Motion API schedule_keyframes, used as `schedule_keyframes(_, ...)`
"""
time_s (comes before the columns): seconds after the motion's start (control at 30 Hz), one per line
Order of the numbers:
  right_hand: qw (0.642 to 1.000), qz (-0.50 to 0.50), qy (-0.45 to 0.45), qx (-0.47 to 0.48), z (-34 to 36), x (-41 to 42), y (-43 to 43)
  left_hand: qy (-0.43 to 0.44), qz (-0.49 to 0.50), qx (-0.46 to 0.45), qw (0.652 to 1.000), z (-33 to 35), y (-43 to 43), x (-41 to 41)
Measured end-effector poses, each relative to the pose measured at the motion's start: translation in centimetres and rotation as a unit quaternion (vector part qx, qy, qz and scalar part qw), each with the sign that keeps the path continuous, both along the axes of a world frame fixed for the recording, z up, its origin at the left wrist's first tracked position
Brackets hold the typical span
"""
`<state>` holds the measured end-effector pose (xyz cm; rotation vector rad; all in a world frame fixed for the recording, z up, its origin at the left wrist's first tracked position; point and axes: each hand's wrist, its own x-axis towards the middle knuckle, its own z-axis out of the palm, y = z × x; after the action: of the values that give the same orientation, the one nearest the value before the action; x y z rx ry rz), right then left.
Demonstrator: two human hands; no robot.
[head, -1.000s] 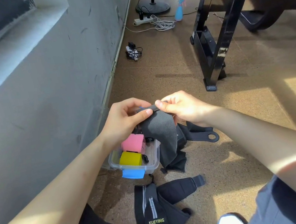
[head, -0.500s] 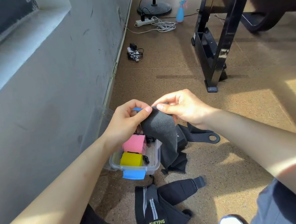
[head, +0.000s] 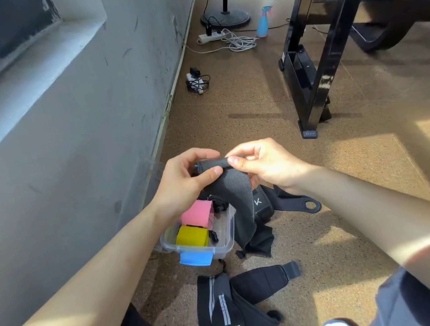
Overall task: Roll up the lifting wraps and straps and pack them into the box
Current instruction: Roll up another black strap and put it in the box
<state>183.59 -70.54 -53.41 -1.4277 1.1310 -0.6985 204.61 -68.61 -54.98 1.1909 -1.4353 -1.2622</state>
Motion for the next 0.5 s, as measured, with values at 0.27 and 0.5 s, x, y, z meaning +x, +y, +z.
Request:
schedule_keyframes(0.27,1.0,0.001,-0.005,-0.031,-0.12,-0.14,0.12,-0.004,-0.065,0.063,0.996,0.11,0.19,-0.39)
schedule_keyframes(0.5,1.0,0.013,0.01,-0.018,-0.02,-0.38,0.06,-0.012,-0.033,0.041,0.999,0.3,0.39,-0.38)
